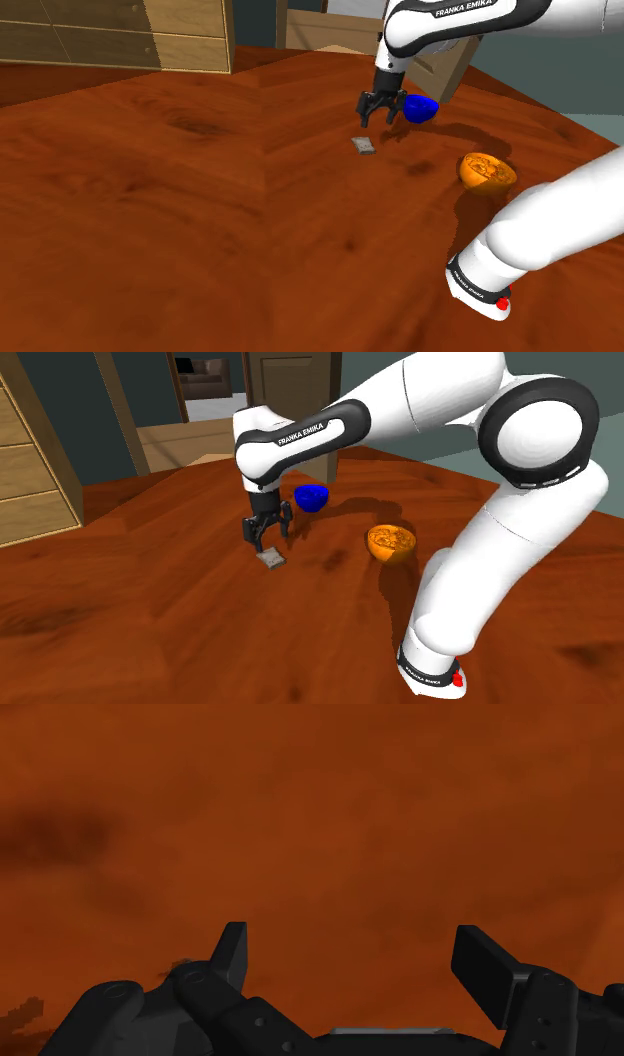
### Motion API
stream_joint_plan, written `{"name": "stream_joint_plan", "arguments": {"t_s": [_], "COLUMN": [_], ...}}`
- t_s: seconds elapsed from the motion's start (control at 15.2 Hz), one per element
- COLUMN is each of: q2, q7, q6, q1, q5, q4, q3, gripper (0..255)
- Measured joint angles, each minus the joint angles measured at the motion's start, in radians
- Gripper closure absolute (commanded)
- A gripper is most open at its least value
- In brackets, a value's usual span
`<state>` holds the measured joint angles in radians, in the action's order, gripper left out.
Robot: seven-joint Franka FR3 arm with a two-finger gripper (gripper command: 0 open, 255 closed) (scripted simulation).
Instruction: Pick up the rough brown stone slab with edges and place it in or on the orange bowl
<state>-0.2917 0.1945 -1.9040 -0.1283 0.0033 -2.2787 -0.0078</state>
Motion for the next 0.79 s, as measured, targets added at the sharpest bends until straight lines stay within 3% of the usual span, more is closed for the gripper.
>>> {"name": "stream_joint_plan", "arguments": {"t_s": [0.79], "q2": [0.412], "q7": [0.151], "q6": [-0.137], "q1": [-0.07], "q5": [-0.072], "q4": [0.215], "q3": [-0.049], "gripper": [0]}}
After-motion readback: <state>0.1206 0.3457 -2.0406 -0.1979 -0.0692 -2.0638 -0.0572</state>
